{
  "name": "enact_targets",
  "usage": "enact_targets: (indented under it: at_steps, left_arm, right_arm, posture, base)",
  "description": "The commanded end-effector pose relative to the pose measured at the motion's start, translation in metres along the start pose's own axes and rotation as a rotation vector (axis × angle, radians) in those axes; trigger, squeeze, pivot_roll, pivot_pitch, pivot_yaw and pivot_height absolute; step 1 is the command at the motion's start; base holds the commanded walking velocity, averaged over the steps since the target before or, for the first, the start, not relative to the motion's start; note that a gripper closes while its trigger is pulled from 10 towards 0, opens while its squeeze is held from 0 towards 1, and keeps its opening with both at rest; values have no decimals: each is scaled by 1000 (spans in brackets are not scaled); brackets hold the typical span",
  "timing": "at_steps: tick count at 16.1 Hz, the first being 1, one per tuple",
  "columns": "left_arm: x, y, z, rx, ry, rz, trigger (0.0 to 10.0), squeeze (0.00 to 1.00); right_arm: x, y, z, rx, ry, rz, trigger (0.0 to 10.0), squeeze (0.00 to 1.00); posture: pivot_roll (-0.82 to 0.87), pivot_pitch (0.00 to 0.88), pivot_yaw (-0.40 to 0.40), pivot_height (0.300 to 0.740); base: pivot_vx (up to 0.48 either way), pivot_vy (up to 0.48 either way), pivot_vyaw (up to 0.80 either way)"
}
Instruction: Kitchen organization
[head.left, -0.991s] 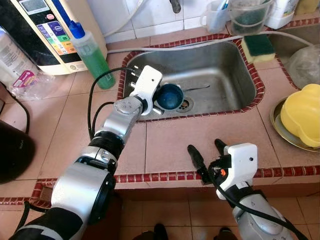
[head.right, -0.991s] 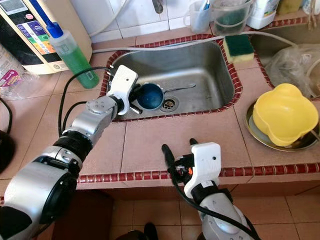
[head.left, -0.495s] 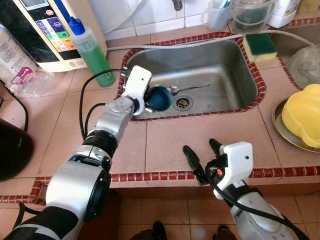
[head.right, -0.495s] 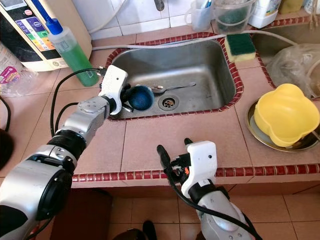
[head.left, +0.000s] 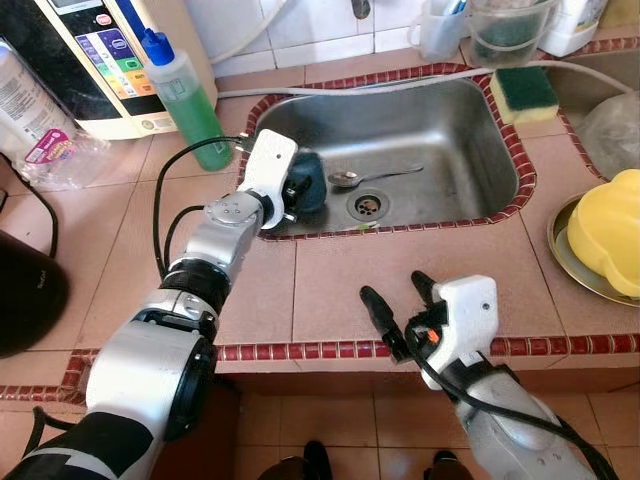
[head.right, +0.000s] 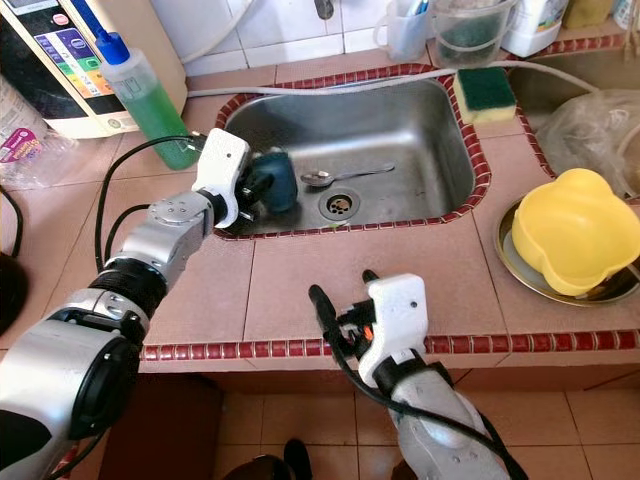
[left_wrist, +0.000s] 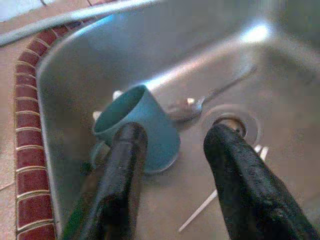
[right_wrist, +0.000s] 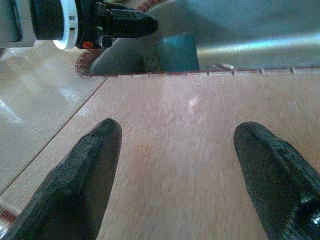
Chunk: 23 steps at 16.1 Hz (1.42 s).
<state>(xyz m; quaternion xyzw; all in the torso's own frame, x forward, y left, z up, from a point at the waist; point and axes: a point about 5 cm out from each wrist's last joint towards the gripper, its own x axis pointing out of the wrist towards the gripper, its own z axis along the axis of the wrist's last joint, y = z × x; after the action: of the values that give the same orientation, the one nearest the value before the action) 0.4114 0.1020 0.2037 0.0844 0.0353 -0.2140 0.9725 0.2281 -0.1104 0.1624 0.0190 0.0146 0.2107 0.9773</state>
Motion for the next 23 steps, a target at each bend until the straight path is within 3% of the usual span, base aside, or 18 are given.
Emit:
enact_targets:
  at_steps: [1,4,7,9,13,16,17,18,19,20,23]
  left_arm:
    - [-6,11,0,-39,-42,17,10000,1000]
    - [-15,15,-4,-147,-116,42,10000,1000]
    - [-28,19,-7,-197,-168,80,10000,1000]
    - [-40,12,-9,-219,-234,108,10000,1000]
    - [-63,-2,-14,-187,-328,171,10000,1000]
    - [-69,-10,-23,-222,-262,154,10000,980]
    - [-70,-14,-27,-280,-222,137,10000,137]
    - [-70,-15,-30,-287,-177,136,10000,0]
    - [-70,-15,-36,-279,-105,142,10000,0]
    - [-71,-16,-37,-281,-96,131,10000,0]
    - [-76,-18,-32,-297,-148,100,10000,0]
  right_arm:
    - [4,-3,1,-8,-22,2,10000,0]
    - [15,-10,9,-55,-94,4,10000,0]
    - [25,-15,16,-70,-147,4,10000,0]
    - [33,-24,20,-91,-198,-26,10000,0]
    - [46,-34,20,-49,-236,-155,10000,0]
    - [51,-39,17,-38,-253,-199,10000,0]
    - [53,-43,17,-50,-262,-242,10000,0]
    - [53,-45,16,-58,-260,-269,10000,0]
    - [55,-50,14,-45,-252,-313,10000,0]
    - [56,-54,12,-30,-244,-353,10000,0]
    - [56,-61,4,60,-226,-409,10000,0]
  posture:
    - [-186,192,188,740]
    - [-192,132,170,740]
    - [-191,80,163,740]
    - [-186,47,156,740]
    - [-179,0,136,740]
    - [-168,0,130,740]
    - [-166,0,130,740]
    - [-166,0,130,740]
    - [-166,0,129,740]
    - [-169,0,132,740]
    - [-170,0,135,740]
  base:
    - [0,0,0]
    - [0,0,0]
    - [0,0,0]
    - [0,0,0]
    - [0,0,0]
    - [0,0,0]
    - [0,0,0]
    - [0,0,0]
    - [0,0,0]
    - [0,0,0]
    - [0,0,0]
